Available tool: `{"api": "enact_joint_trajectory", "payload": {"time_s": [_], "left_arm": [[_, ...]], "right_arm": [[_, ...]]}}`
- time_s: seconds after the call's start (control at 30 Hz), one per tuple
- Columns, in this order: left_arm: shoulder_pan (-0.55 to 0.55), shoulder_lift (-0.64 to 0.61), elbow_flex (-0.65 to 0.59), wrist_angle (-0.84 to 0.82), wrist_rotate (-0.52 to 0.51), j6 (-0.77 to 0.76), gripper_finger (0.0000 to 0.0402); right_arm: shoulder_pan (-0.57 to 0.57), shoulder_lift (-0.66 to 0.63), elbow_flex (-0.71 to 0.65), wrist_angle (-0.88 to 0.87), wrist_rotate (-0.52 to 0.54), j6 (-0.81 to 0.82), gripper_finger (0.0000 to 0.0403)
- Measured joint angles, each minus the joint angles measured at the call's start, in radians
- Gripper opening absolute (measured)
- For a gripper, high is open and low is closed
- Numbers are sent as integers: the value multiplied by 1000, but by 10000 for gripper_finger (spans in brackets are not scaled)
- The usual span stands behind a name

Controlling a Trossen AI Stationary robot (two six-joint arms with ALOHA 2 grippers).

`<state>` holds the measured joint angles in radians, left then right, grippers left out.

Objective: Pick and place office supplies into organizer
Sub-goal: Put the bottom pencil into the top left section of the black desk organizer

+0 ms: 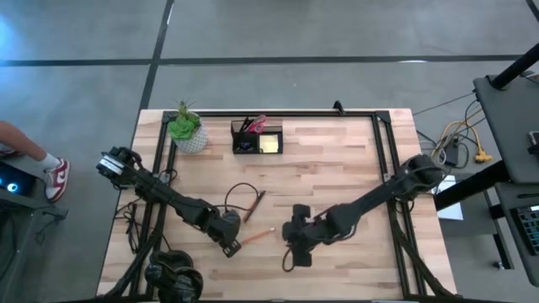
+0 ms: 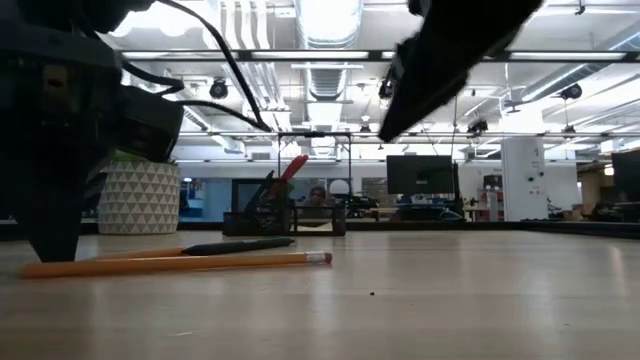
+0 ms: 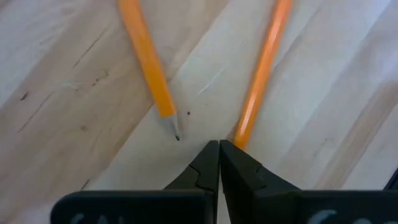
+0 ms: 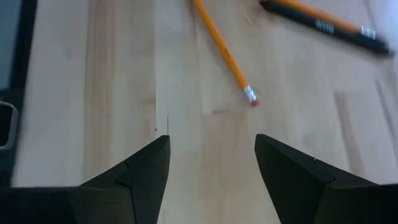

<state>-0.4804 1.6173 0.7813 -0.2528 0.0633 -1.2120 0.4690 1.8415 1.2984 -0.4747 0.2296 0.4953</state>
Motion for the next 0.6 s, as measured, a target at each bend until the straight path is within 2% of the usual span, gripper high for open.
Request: {"api": "enact_joint_trajectory", "payload": {"time_s": [0.27,0.6], "left_arm": [[-63,-13,0,-5,0,113,0],[-142,-60,4,4,-67,497,0]], "right_arm": [[-19,99,184,-184,40,-41,231],[-26,120,192,-190,28,-13,231]]}}
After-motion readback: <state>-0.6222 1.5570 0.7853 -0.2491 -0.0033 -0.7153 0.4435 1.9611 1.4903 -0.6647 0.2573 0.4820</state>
